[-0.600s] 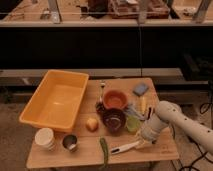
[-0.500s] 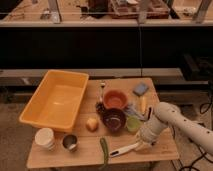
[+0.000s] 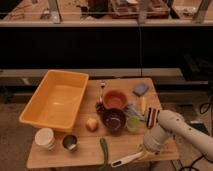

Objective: Wipe table surface with brush

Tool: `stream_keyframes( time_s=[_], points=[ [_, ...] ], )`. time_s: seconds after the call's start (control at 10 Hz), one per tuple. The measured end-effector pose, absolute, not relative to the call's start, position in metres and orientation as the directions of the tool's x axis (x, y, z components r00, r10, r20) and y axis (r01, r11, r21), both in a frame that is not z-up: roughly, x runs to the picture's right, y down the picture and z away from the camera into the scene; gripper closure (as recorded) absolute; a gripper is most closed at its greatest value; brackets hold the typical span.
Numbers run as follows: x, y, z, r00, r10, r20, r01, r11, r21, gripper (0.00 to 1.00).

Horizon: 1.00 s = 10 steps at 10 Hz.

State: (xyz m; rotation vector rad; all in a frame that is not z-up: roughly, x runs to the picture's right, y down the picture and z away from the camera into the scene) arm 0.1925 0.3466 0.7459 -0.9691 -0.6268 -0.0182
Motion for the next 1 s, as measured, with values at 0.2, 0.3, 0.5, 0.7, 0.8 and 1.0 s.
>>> stream_keyframes(
  time_s=[0.2, 0.3, 0.5, 0.7, 0.8, 1.0],
  points=[
    [0.218, 0.349, 0.745, 0.831, 0.281, 0.480, 0.251, 0.580, -0.775, 1.00],
    [0.234, 0.349, 0.745, 0.837, 0.297, 0.460, 0.223, 0.584, -0.781, 1.00],
    [0.253, 0.349, 0.744, 0.844, 0.320, 0.431, 0.179, 0.589, -0.788, 1.00],
    [0.279, 0.342, 0.744, 0.852, 0.340, 0.398, 0.124, 0.608, -0.785, 1.00],
    [0.287, 0.338, 0.743, 0.852, 0.351, 0.389, 0.104, 0.614, -0.782, 1.00],
    [0.295, 0.323, 0.746, 0.851, 0.362, 0.380, 0.076, 0.632, -0.771, 1.00]
  ],
)
